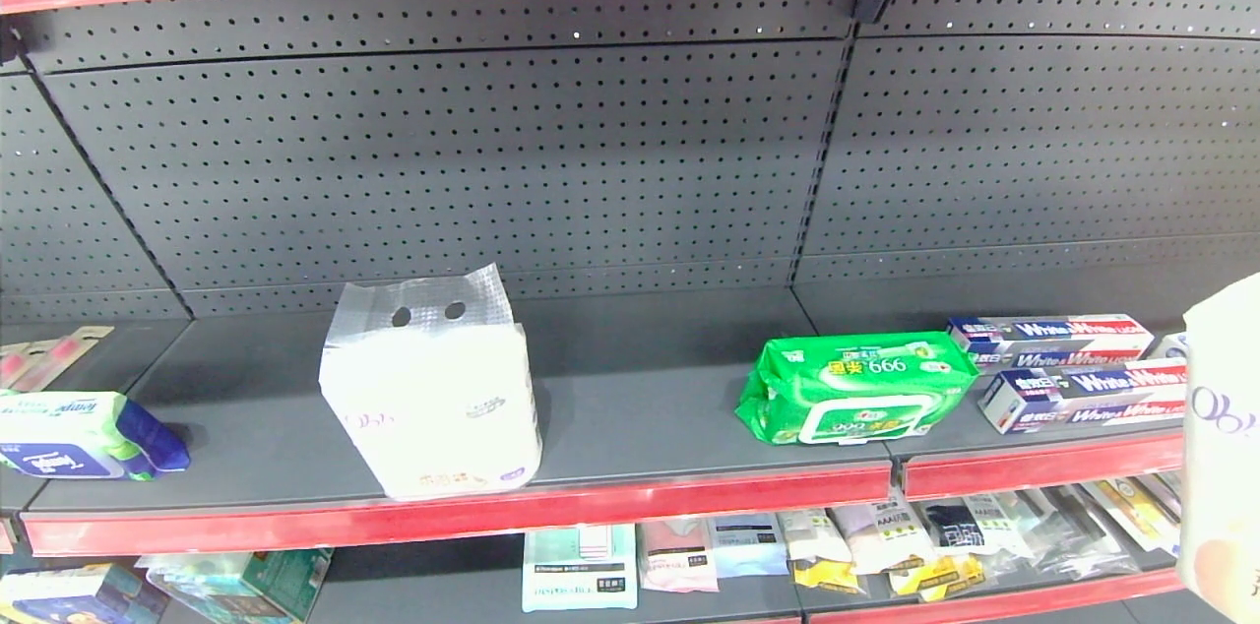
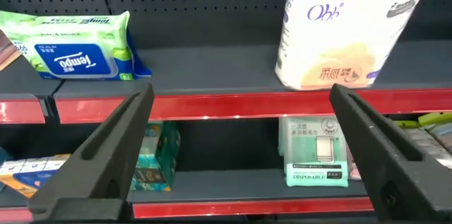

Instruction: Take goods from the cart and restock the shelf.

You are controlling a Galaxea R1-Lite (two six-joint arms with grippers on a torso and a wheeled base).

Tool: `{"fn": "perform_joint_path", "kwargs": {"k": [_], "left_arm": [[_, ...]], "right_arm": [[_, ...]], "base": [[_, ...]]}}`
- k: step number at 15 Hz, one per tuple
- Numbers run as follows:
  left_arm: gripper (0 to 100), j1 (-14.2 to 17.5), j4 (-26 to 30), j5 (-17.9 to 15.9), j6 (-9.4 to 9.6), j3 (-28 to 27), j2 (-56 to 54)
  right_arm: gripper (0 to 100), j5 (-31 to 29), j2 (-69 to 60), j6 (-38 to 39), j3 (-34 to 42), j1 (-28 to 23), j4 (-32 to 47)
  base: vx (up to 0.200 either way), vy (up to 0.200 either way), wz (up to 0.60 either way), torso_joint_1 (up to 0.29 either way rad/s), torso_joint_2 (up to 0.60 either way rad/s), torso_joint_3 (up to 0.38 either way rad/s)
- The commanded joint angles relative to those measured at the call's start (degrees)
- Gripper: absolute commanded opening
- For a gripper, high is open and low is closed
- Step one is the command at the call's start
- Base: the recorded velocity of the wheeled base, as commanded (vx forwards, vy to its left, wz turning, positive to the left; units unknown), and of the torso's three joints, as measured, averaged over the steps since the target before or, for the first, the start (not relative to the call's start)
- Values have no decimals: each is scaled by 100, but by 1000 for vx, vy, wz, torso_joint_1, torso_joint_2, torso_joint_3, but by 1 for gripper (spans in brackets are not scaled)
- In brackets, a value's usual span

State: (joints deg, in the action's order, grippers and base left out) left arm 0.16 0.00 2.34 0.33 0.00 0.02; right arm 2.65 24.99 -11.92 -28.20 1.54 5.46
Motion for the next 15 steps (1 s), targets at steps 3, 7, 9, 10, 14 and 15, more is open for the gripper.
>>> {"fn": "perform_joint_path", "kwargs": {"k": [3,7,9,10,14,15], "left_arm": [[100,2,0,3,2,0,-2],[100,2,0,3,2,0,-2],[100,2,0,3,2,0,-2],[100,2,0,3,2,0,-2],[100,2,0,3,2,0,-2],[100,2,0,3,2,0,-2]], "right_arm": [[0,-1,-21,23,104,-4,-10],[0,-1,-38,32,121,-4,-1],[0,-1,-29,32,113,-4,-1],[0,-1,-29,32,113,-4,-1],[0,-1,129,23,7,5,-19],[0,17,182,15,-46,13,-63]], "base": [[0,0,200,1,1,1],[0,0,600,2,4,2],[0,0,600,12,7,2],[0,0,600,7,2,2],[0,0,600,5,4,2],[0,0,0,0,0,0]]}}
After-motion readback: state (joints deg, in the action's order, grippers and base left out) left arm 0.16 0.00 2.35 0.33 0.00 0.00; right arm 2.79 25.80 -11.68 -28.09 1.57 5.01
